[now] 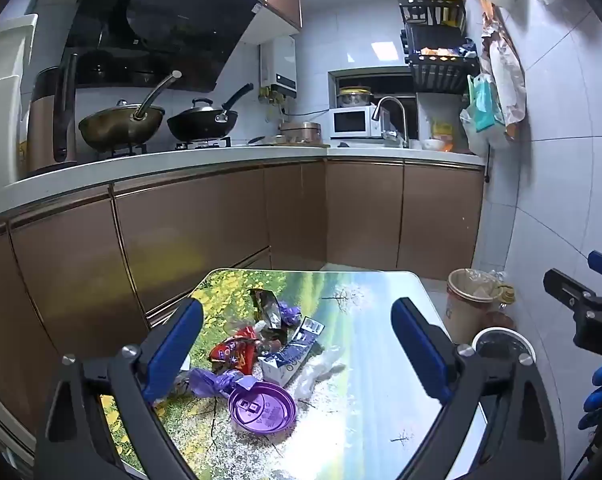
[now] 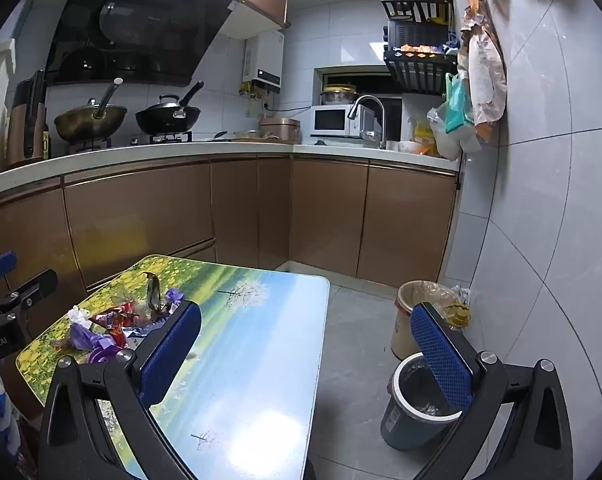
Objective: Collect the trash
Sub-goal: 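Move both tools toward the trash pile on the table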
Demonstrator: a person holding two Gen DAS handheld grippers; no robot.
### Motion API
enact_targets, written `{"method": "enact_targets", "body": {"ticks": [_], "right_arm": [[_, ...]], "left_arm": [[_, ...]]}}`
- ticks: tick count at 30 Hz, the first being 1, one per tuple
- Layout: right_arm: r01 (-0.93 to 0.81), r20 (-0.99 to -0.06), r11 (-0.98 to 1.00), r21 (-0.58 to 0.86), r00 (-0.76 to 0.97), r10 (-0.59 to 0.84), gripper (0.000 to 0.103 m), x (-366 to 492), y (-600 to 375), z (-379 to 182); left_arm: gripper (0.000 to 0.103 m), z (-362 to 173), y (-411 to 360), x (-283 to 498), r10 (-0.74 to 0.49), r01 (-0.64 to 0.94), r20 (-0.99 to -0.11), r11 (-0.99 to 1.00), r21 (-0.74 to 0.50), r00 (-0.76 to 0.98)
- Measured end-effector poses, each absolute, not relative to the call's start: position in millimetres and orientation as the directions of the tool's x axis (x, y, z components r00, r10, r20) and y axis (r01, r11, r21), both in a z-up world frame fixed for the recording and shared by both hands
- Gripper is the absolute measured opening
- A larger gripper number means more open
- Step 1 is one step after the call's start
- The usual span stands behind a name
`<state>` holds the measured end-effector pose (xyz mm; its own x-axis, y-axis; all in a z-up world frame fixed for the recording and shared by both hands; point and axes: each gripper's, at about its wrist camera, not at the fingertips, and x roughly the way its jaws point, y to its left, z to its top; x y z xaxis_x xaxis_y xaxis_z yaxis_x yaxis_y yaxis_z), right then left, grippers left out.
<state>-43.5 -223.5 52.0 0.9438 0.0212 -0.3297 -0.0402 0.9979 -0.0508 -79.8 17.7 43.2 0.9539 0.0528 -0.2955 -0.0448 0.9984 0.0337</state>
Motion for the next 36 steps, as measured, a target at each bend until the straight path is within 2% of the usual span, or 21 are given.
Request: {"method": "enact_targets", "body": {"ticks": [6,21,33,36], "right_arm": [[-0.042,-0.344,0.998,-0.043,0.939,0.024,0.103,-35,-217,47],[-0.042,-0.438,0.998,-0.041,0.899,0.02,0.103,2,-222,20],[-0.092,-0.512,0.996,-0.021,0.856,0.068,0.103,35,-207,6],[-0.11,-0.522,0.994,0.022,0.846,0.106,0.103,44,-200,2]], "left_arm": [[0.095,38,17,-73,0.048,-0.039,-0.292,0.999,0.037,0.955],[0.095,16,11,-36,0.001,0.015,-0.388,0.999,0.039,0.922],[0.095,-10,24,-7,-0.048,0.059,-0.445,0.998,0.011,0.894],[0.095,-15,34,-1,-0.066,0.07,-0.453,0.998,-0.008,0.889]]}}
